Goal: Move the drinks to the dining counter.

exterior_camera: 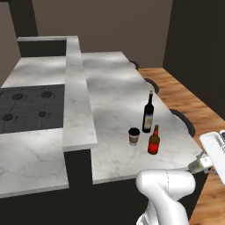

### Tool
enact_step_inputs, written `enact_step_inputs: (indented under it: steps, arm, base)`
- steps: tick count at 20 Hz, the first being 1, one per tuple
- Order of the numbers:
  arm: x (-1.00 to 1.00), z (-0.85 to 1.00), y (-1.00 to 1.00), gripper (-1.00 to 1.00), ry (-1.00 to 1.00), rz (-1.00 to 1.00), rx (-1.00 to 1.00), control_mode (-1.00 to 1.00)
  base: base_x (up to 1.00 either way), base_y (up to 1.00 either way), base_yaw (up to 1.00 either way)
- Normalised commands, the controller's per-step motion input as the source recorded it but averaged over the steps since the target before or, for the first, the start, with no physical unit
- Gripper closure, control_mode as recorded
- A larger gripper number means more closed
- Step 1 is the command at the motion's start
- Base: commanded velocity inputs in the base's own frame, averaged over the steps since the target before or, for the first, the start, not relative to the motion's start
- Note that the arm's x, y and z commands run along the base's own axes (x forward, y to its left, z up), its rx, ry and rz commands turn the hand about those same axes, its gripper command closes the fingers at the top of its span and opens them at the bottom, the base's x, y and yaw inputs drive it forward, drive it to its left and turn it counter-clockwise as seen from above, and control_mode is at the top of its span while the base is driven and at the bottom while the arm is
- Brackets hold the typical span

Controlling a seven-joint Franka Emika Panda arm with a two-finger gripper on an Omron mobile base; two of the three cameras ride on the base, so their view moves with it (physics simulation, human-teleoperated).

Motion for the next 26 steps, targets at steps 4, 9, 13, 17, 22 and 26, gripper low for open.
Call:
enact_step_inputs:
  steps: [4,9,13,17,22,26]
  arm:
    - [0.00,0.00,0.00,1.00,0.00,0.00,0.00,1.00]
    - [0.00,0.00,0.00,1.00,0.00,0.00,0.00,-1.00]
    - [0.14,0.00,-0.04,1.00,0.00,0.00,0.00,-1.00]
    - [0.34,0.00,-0.25,1.00,0.08,0.00,0.00,-1.00]
    - [0.44,0.00,-0.56,1.00,0.11,0.00,0.00,-1.00]
    - [0.77,-0.01,-0.21,1.00,0.10,-0.01,0.00,-1.00]
  base:
    - [0.01,0.00,0.03]
    - [0.00,0.00,0.00]
    - [0.00,0.00,0.00]
    - [0.00,0.00,0.00]
    - [0.00,0.00,0.00]
    - [0.00,0.00,0.00]
